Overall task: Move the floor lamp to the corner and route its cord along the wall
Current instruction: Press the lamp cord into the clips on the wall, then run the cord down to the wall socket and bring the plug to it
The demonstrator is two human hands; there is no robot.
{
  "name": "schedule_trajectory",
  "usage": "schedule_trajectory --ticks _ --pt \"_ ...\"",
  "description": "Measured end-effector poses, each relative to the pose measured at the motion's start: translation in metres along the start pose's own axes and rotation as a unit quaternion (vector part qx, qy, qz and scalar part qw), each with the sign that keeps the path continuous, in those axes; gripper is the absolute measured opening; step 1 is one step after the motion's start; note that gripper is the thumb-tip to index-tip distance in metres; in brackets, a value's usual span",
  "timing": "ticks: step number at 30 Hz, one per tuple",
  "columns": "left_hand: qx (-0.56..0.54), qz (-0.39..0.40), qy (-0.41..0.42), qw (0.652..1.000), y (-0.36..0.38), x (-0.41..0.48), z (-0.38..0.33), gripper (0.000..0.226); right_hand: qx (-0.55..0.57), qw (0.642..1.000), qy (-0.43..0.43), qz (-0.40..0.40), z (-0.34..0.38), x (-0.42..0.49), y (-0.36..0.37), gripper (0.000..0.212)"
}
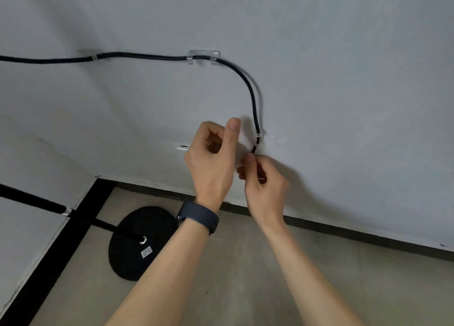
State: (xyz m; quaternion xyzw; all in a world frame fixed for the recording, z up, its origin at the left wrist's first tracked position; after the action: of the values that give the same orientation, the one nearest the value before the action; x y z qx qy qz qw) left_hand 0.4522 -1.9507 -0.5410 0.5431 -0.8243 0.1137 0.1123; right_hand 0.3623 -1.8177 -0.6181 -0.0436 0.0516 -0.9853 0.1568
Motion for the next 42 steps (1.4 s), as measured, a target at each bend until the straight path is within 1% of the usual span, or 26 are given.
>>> schedule_trajectory --ticks 2,3,4,5,6,7,9,10,11,12,16,18,21,24,26,28,31,33,35,36,37,39,42 --pt "0.011 0.005 -0.023 1.000 -0.012 -0.006 0.027 0.043 -0.021 1.000 -0.009 0.010 -0.002 0.002 -0.001 0.034" --pt "0.042 0.021 -0.049 0.998 -0.020 -0.014 0.049 0.037 -0.058 0.998 -0.009 0.020 -0.003 0.002 0.001 0.035" --pt "0.089 0.055 -0.078 0.991 -0.025 -0.023 0.074 0.030 -0.110 0.994 -0.011 0.025 -0.002 0.003 0.001 0.037" --pt "0.141 0.108 -0.106 0.978 -0.029 -0.035 0.101 0.022 -0.168 0.985 -0.016 0.025 0.000 0.004 0.000 0.038" --pt "0.182 0.172 -0.137 0.959 -0.030 -0.049 0.128 0.014 -0.214 0.976 -0.024 0.023 0.004 0.005 0.000 0.040" --pt "0.200 0.242 -0.170 0.934 -0.029 -0.065 0.151 0.013 -0.239 0.970 -0.032 0.026 0.007 0.008 0.000 0.042" --pt "0.209 0.361 -0.216 0.883 -0.024 -0.093 0.184 0.040 -0.238 0.969 -0.043 0.049 0.013 0.012 0.004 0.045" --pt "0.211 0.398 -0.228 0.863 -0.023 -0.103 0.191 0.050 -0.217 0.973 -0.038 0.064 0.013 0.014 0.007 0.045" --pt "0.209 0.419 -0.232 0.853 -0.021 -0.108 0.195 0.055 -0.187 0.979 -0.022 0.077 0.011 0.015 0.009 0.043" --pt "0.207 0.429 -0.229 0.849 -0.019 -0.111 0.196 0.056 -0.150 0.985 0.002 0.086 0.007 0.015 0.011 0.039" --pt "0.228 0.412 -0.185 0.862 -0.011 -0.108 0.198 0.060 -0.047 0.993 0.068 0.079 0.000 0.010 0.012 0.032" --pt "0.218 0.406 -0.169 0.871 -0.006 -0.105 0.197 0.055 -0.011 0.993 0.091 0.071 -0.001 0.006 0.014 0.031" --pt "0.199 0.404 -0.165 0.878 -0.001 -0.102 0.202 0.047 0.011 0.993 0.106 0.059 -0.005 0.004 0.017 0.031" --pt "0.172 0.375 -0.158 0.897 0.001 -0.095 0.203 0.027 0.029 0.992 0.110 0.047 -0.008 0.004 0.018 0.030" --pt "0.173 0.374 -0.139 0.901 0.003 -0.094 0.202 0.030 0.042 0.992 0.111 0.045 -0.009 0.002 0.018 0.029" --pt "0.193 0.385 -0.124 0.894 -0.001 -0.095 0.203 0.030 0.029 0.994 0.098 0.046 -0.012 0.001 0.018 0.028" --pt "0.284 0.384 -0.045 0.878 -0.016 -0.089 0.202 0.027 -0.042 0.995 0.063 0.072 -0.025 -0.004 0.020 0.021" --pt "0.323 0.374 0.000 0.869 -0.027 -0.082 0.198 0.030 -0.134 0.980 0.061 0.131 -0.044 -0.011 0.031 0.019" --pt "0.332 0.372 0.009 0.867 -0.035 -0.074 0.197 0.032 -0.213 0.955 0.071 0.196 -0.069 -0.022 0.045 0.014" --pt "0.339 0.373 0.013 0.863 -0.037 -0.070 0.196 0.032 -0.226 0.947 0.081 0.215 -0.079 -0.027 0.050 0.015" --pt "0.352 0.378 0.016 0.856 -0.037 -0.067 0.197 0.032 -0.224 0.944 0.093 0.221 -0.088 -0.030 0.053 0.018" --pt "0.369 0.389 0.016 0.844 -0.034 -0.064 0.197 0.032 -0.203 0.949 0.116 0.210 -0.098 -0.031 0.056 0.022" --pt "0.358 0.369 -0.010 0.858 -0.042 -0.058 0.203 0.032 -0.183 0.962 0.127 0.157 -0.101 -0.023 0.053 0.023"
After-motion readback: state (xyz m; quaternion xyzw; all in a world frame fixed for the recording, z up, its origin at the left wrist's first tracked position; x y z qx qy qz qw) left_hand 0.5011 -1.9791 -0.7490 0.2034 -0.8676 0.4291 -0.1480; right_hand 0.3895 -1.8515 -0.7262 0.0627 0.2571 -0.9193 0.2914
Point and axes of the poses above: each hand's wrist, its own x-axis towards the middle knuckle, its own y-axis out of the palm, z = x × y, the point moved 10 cm from there along x, towards the middle knuckle, and after that the axes turned 4 degrees about y, right-handed, at the moved point
